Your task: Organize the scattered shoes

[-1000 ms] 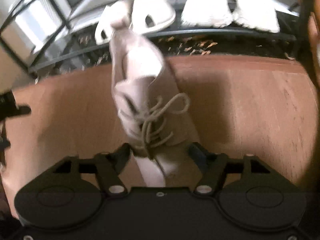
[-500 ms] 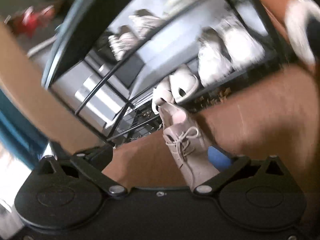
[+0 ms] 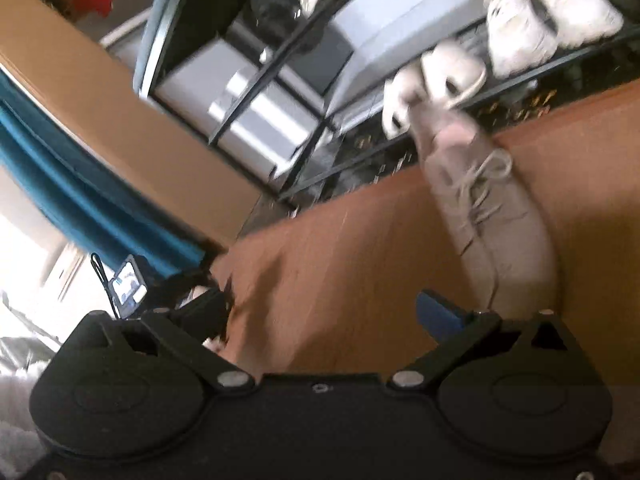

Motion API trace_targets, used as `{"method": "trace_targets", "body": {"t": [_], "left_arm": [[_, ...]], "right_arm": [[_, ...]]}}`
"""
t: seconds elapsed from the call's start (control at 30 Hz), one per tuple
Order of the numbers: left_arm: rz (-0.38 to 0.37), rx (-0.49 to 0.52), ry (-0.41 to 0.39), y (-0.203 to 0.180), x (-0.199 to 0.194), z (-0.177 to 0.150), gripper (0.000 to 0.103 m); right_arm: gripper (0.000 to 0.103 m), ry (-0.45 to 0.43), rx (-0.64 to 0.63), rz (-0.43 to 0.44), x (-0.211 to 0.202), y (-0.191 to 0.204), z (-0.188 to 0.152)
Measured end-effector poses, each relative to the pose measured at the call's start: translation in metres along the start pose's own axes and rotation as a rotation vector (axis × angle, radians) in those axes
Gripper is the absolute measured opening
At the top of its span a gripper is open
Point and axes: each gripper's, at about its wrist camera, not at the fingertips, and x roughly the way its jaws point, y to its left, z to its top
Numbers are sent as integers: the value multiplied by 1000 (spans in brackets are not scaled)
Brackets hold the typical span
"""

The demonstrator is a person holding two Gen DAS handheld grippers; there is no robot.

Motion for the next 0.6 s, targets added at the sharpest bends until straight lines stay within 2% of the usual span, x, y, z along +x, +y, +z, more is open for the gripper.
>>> {"method": "trace_targets", "body": {"t": [0.1, 0.2, 0.3, 0.37, 0.5, 0.57, 0.6], "left_arm": [[-25, -24, -6, 24, 19, 4, 101], [-27, 12, 6, 31, 38, 4, 98], [-20, 58, 36, 31, 54, 1, 90], [-10, 54, 69, 33, 62, -2, 81], [19, 68, 110, 32, 76, -8, 77], [60, 116, 89, 28, 76, -11, 58], [79, 135, 83, 26, 75, -12, 52]], "right_arm": [[103, 20, 14, 2, 7, 0, -1], [103, 38, 16, -2, 15, 0, -2], [103, 51, 24, -7, 20, -1, -3], [103, 62, 33, -17, 23, -3, -5], [103, 74, 45, -35, 27, -6, -5], [103, 73, 53, -41, 29, -7, -5], [103, 74, 59, -43, 29, -8, -5]]}}
